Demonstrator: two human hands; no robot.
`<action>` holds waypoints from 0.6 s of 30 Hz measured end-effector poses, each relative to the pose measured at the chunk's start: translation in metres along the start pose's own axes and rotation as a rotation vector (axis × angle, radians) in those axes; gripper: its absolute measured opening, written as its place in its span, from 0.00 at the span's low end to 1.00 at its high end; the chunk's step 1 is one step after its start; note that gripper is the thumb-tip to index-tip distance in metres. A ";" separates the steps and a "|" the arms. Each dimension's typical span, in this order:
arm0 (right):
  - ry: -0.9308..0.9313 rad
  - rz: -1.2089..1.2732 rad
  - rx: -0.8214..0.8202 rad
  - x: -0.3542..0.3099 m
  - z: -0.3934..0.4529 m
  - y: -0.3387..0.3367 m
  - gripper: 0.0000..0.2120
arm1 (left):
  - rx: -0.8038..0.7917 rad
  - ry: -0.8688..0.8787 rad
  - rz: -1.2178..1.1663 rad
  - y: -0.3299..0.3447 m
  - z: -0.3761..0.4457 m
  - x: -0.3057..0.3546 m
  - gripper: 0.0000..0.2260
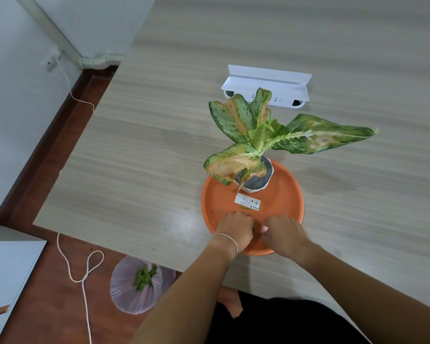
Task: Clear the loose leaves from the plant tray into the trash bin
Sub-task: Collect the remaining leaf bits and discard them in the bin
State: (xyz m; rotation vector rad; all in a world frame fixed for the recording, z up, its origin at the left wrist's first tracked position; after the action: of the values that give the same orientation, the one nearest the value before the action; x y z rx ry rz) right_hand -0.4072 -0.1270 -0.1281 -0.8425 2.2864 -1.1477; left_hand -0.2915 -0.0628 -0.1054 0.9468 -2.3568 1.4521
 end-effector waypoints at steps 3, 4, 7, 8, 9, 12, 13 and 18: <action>0.017 0.156 -0.004 0.007 0.001 -0.005 0.08 | 0.036 -0.018 -0.125 -0.002 -0.001 -0.009 0.11; 0.033 0.224 0.010 0.009 0.002 -0.009 0.05 | 0.071 -0.023 -0.191 -0.004 -0.002 -0.015 0.10; 0.132 0.444 0.092 0.018 0.004 -0.016 0.03 | 0.226 -0.057 -0.460 -0.019 -0.012 -0.041 0.07; 0.158 0.506 0.111 0.021 0.005 -0.017 0.03 | 0.282 -0.069 -0.522 -0.025 -0.018 -0.050 0.06; 0.176 0.553 0.124 0.022 0.006 -0.018 0.03 | 0.325 -0.079 -0.559 -0.031 -0.026 -0.058 0.05; 0.177 0.560 0.153 0.021 0.007 -0.026 0.03 | 0.417 -0.117 -0.623 -0.044 -0.048 -0.083 0.05; 0.167 0.553 0.146 0.017 0.006 -0.028 0.03 | 0.455 -0.142 -0.644 -0.046 -0.057 -0.093 0.06; 0.183 0.640 0.148 -0.008 0.006 -0.034 0.04 | 0.681 -0.265 -0.793 -0.043 -0.123 -0.152 0.05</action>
State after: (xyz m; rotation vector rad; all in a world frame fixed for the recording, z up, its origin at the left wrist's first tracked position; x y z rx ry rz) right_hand -0.3869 -0.1404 -0.1022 0.0685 2.3119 -1.0937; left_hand -0.1660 0.0917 -0.0891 2.0288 -1.2595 1.8069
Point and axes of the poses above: each hand's wrist, its own z-axis towards the middle knuckle, its own y-axis out of the palm, x = y × z, the point moved 3 cm from there along z, towards the middle knuckle, and after that the axes turned 13 degrees about -z, right-handed, at the moved point
